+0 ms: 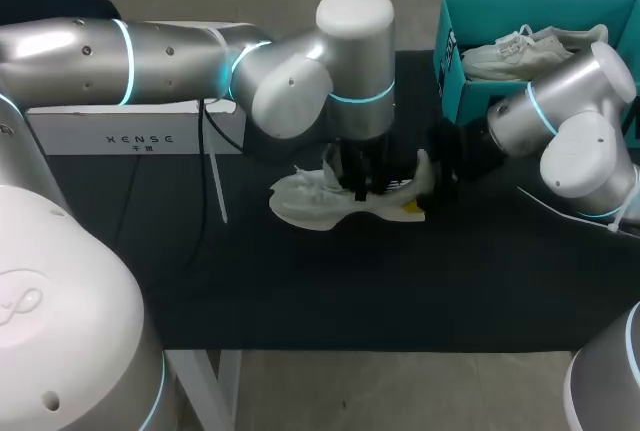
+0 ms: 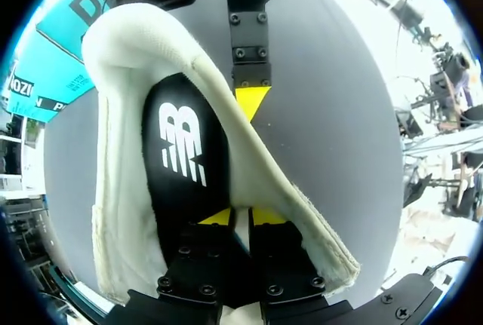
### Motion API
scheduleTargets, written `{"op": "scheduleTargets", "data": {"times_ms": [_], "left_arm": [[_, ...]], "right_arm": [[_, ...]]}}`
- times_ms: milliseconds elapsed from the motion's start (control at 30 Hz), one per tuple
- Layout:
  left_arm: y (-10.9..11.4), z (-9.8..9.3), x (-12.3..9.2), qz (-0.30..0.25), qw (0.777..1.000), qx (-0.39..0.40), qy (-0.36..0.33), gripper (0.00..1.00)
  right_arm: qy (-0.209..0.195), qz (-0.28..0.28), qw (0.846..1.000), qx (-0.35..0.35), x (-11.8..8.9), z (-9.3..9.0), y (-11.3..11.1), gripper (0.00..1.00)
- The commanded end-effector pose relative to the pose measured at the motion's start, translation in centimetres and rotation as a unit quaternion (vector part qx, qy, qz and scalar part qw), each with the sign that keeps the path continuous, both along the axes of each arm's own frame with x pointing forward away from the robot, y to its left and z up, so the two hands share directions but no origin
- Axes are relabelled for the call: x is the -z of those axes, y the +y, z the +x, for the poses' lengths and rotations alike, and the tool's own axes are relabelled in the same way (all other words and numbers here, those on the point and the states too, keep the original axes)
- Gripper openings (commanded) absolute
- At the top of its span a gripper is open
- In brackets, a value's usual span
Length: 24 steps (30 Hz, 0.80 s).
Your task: Take the shoe out of the shoebox, open the shoe tongue, remove and reinsert the insole, then place the shoe into the shoebox
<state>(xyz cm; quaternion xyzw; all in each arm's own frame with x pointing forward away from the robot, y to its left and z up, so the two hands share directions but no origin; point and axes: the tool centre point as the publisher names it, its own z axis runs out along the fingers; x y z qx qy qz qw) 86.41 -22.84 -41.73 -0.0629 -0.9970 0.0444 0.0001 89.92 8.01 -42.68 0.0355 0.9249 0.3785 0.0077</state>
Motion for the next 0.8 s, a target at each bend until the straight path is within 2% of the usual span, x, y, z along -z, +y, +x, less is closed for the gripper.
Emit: {"op": "scheduleTargets", "data": {"times_ms": [33, 167, 267, 300, 333, 800], "left_arm": [[-0.1, -0.4, 1.4, -0.004, 1.0, -0.001, -0.03, 0.7], [-0.1, -0.2, 1.5, -0.002, 0.998, -0.003, -0.061, 0.73], [-0.2, 0.3, 1.8, 0.001, 0.997, -0.004, -0.082, 0.84], [-0.2, 0.5, 2.0, 0.001, 0.996, -0.007, -0.083, 0.94], [-0.2, 0.7, 2.1, -0.003, 0.996, -0.008, -0.09, 1.0], [-0.8, 2.8, 3.8, 0.003, 0.991, -0.012, -0.131, 1.0]], "right_arm": [[0.0, 0.0, 1.0, 0.0, 0.4, 0.3, 0.1, 0.0], [0.0, 0.0, 1.0, 0.0, 0.4, 0.3, 0.1, 0.0], [0.0, 0.0, 1.0, 0.0, 0.4, 0.3, 0.1, 0.0], [0.0, 0.0, 1.0, 0.0, 0.4, 0.3, 0.1, 0.0], [0.0, 0.0, 1.0, 0.0, 0.4, 0.3, 0.1, 0.0], [0.0, 0.0, 1.0, 0.0, 0.4, 0.3, 0.1, 0.0]]}}
